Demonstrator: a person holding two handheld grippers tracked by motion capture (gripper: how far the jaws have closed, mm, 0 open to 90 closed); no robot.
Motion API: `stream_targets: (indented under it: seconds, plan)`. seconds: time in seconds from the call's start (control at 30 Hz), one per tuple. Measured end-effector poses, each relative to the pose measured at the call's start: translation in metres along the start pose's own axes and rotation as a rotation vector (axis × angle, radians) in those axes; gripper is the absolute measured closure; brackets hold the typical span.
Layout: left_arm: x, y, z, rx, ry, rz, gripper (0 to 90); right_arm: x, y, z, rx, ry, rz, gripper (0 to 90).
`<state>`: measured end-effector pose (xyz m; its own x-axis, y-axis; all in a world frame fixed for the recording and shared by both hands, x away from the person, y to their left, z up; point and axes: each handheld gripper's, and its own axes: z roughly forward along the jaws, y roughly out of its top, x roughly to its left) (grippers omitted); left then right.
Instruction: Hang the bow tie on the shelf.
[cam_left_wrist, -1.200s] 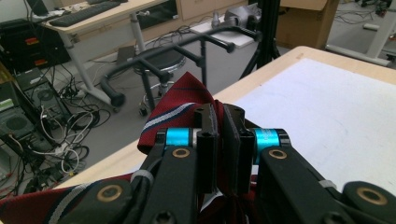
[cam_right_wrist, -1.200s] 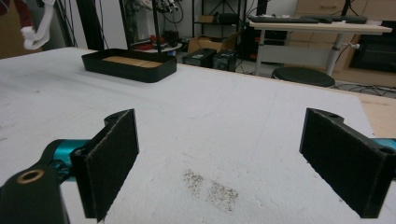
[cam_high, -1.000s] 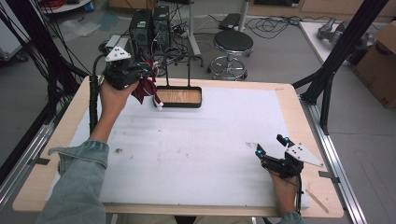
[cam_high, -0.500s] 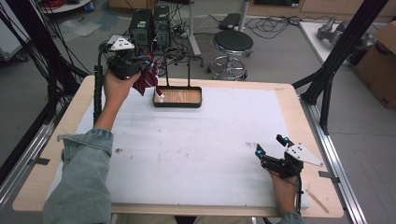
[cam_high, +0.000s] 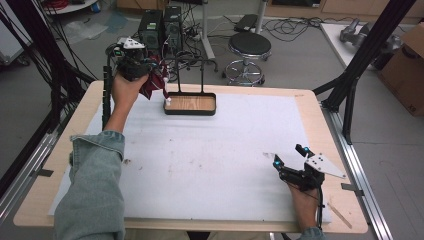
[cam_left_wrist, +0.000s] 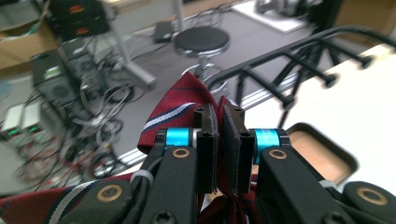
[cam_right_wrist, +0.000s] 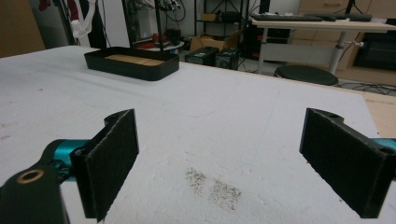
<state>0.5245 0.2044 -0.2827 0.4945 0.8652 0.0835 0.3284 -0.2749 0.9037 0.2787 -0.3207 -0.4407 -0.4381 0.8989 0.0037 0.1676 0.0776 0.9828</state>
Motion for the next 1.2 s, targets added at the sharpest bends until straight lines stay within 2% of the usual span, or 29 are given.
stream_targets:
  seconds: [0.17,0.33,0.47,0.73,1.07,1.2]
  plan:
    - [0.001,-0.004,0.003,0.030,0.026,0.004,83.7,0.000,0.000,0.000,0.000,0.002,0.001,10.8]
    - [0.003,-0.013,0.012,0.071,0.039,0.003,83.6,0.000,0.000,0.000,0.001,-0.001,0.000,10.8]
    - [0.002,-0.019,0.020,0.084,0.037,0.000,83.6,0.000,0.000,0.000,0.001,0.000,0.002,10.8]
    - [-0.003,-0.022,0.027,0.084,0.035,0.001,83.0,0.000,0.000,0.000,0.001,0.001,0.002,10.8]
    - [0.002,-0.024,0.026,0.079,0.029,-0.015,78.8,0.000,0.000,0.000,0.001,0.001,0.001,10.8]
    - [0.003,-0.025,0.024,0.074,0.039,-0.019,77.9,0.000,0.000,0.000,0.001,0.000,0.001,10.8]
